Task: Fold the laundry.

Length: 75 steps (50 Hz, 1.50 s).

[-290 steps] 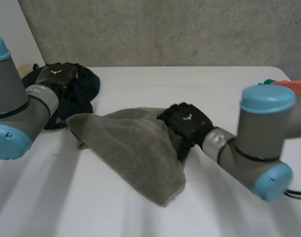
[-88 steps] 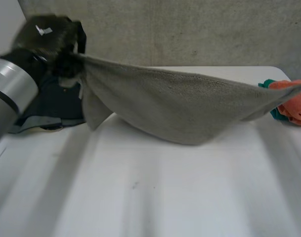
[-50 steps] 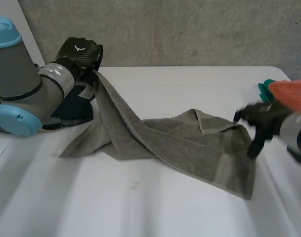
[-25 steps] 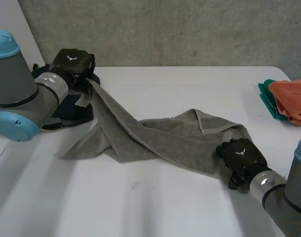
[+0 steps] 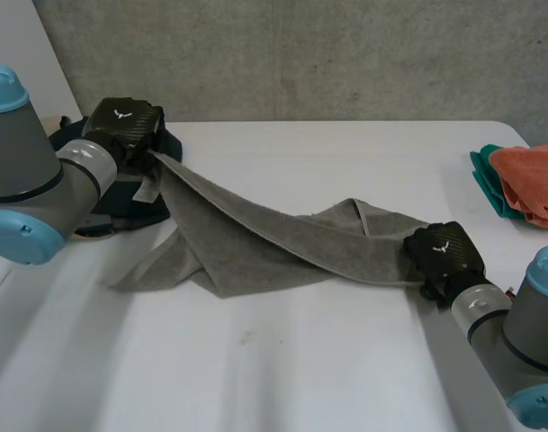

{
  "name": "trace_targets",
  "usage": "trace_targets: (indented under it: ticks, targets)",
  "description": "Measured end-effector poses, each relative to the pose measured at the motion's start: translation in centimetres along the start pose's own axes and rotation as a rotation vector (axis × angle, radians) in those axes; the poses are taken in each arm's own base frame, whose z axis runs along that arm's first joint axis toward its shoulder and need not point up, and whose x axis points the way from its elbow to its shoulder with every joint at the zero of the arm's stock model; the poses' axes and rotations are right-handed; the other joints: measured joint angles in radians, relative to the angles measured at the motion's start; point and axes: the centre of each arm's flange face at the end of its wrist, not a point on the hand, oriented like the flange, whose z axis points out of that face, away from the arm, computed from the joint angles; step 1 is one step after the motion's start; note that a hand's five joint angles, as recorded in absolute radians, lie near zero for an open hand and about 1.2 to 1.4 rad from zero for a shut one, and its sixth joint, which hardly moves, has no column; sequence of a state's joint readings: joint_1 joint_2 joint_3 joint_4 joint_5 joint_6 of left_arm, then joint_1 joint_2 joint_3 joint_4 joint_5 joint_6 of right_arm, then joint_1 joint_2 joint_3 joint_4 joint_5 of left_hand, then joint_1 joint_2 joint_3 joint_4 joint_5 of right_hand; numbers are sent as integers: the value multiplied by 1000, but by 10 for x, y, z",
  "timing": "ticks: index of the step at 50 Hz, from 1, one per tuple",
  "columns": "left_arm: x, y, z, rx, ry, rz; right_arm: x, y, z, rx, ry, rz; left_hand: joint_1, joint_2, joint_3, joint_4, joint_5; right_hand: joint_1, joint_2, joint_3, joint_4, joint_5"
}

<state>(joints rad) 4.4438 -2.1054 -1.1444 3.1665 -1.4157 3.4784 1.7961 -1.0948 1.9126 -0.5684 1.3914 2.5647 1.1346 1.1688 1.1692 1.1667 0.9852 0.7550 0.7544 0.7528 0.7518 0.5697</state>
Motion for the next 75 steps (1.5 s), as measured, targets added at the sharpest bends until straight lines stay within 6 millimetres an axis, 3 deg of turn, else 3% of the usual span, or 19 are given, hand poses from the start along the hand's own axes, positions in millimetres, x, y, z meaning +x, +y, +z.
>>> trace_targets:
  ticks: [18,20,21,23,31,36,37,40,45,48,50,55,60,66,69,70,75]
  targets:
    - [-1,23,4,-57,4,-7,14,-7,34,67,57,-36,0,-7,-10,-9,-1,58,59,60,61,68]
    - [-1,28,6,-64,5,-7,19,-9,38,58,66,-32,0,-7,-10,-9,-1,208,215,216,203,203]
    - [-1,31,7,-70,7,-6,21,-11,40,56,71,-28,0,-7,-10,-9,-1,332,350,345,347,348]
    - [-1,35,10,-77,10,-4,28,-17,42,56,79,-16,0,-7,-10,-8,-1,358,417,416,425,404]
    - [-1,45,29,-60,23,15,60,-53,66,125,98,63,0,6,1,14,0,358,418,429,443,405]
    - [-17,10,52,117,-35,39,104,-99,97,278,209,95,0,17,10,25,0,358,418,433,443,403]
    - [-25,-14,58,218,-71,39,121,-118,105,345,261,108,0,17,10,26,0,358,418,433,443,405]
    - [-42,-67,60,442,-142,16,151,-153,111,468,358,143,0,18,11,26,0,358,418,433,443,405]
    - [-63,-155,35,831,-222,-72,215,-231,89,829,585,292,0,26,19,32,0,358,418,433,443,405]
    - [-66,-172,22,915,-235,-101,230,-251,77,942,624,332,0,26,19,32,0,358,418,433,443,405]
    - [-65,-171,18,912,-240,-109,232,-253,75,958,614,339,0,26,19,32,0,358,418,433,443,405]
    - [-57,-132,19,773,-243,-92,220,-230,84,846,520,325,0,26,20,32,0,358,418,433,443,405]
    - [-38,-67,18,566,-199,-64,193,-170,93,603,382,324,0,26,20,31,0,358,418,433,443,405]
    - [2,23,8,348,-51,-46,141,-82,87,310,192,329,0,21,17,19,0,358,418,433,444,421]
    - [14,49,4,294,-7,-34,123,-56,83,225,139,320,0,19,17,17,0,358,418,434,444,421]
    - [23,72,0,240,25,-19,108,-36,78,153,102,307,0,10,13,9,0,358,418,434,444,421]
    - [36,119,-10,112,73,25,78,5,66,-8,22,251,0,10,13,9,0,358,418,434,444,421]
